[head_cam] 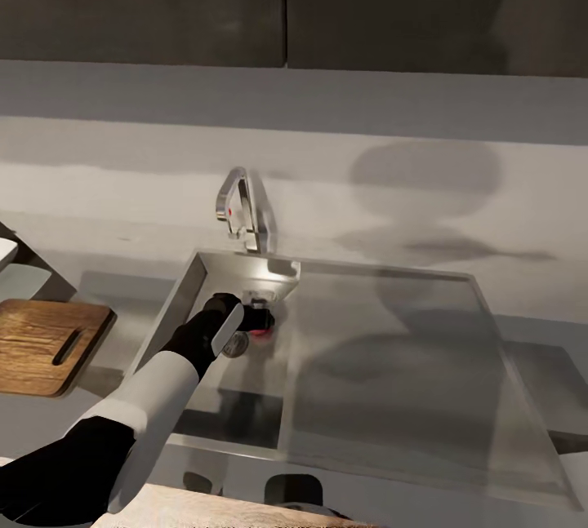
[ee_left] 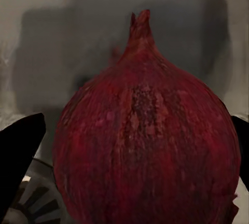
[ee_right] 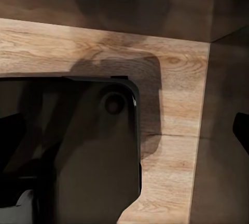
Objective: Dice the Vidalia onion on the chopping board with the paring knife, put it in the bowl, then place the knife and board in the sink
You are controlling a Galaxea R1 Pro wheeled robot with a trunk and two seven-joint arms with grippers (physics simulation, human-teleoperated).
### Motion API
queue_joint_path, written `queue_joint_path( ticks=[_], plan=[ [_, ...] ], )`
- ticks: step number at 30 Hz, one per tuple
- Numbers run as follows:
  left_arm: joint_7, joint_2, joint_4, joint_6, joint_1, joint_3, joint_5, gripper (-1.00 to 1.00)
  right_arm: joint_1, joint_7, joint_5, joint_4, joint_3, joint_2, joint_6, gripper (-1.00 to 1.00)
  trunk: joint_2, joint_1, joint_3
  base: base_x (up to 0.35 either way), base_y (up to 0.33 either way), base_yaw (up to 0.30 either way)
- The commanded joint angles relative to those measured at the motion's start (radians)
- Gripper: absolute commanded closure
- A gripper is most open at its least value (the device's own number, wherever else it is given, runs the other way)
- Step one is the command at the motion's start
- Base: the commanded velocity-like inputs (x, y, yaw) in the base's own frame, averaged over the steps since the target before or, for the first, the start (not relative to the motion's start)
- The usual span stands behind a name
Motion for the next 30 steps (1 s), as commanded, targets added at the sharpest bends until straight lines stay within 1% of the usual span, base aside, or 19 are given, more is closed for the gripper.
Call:
queue_joint_path(
  ticks=[1,12,23,26,30],
  plan=[
    [0.01,0.0,-0.003,0.003,-0.001,-0.005,0.011,1.0,0.0,-0.007,-0.009,-0.001,0.007,-0.002,-0.002,-1.0,-0.002,0.001,-0.003,0.0,0.0,0.0],
    [0.012,0.0,-0.011,0.003,0.0,-0.004,0.009,1.0,0.0,-0.006,-0.011,-0.001,0.007,-0.002,-0.002,-1.0,-0.002,0.001,-0.004,0.0,0.0,-0.002],
    [0.012,-0.001,-0.015,0.003,0.001,-0.005,0.011,1.0,0.0,-0.006,-0.009,-0.001,0.007,-0.002,-0.002,-1.0,-0.002,0.001,0.01,0.0,0.0,-0.091],
    [0.012,0.0,-0.038,0.003,0.001,-0.005,0.011,1.0,0.0,-0.006,-0.009,-0.001,0.007,-0.002,-0.002,-1.0,-0.002,0.001,0.015,0.0,0.0,-0.104],
    [0.014,0.001,-0.095,0.007,0.003,-0.005,0.011,1.0,0.0,-0.006,-0.009,-0.001,0.007,-0.002,-0.002,-1.0,-0.002,0.001,0.021,0.0,0.0,-0.104]
  ],
)
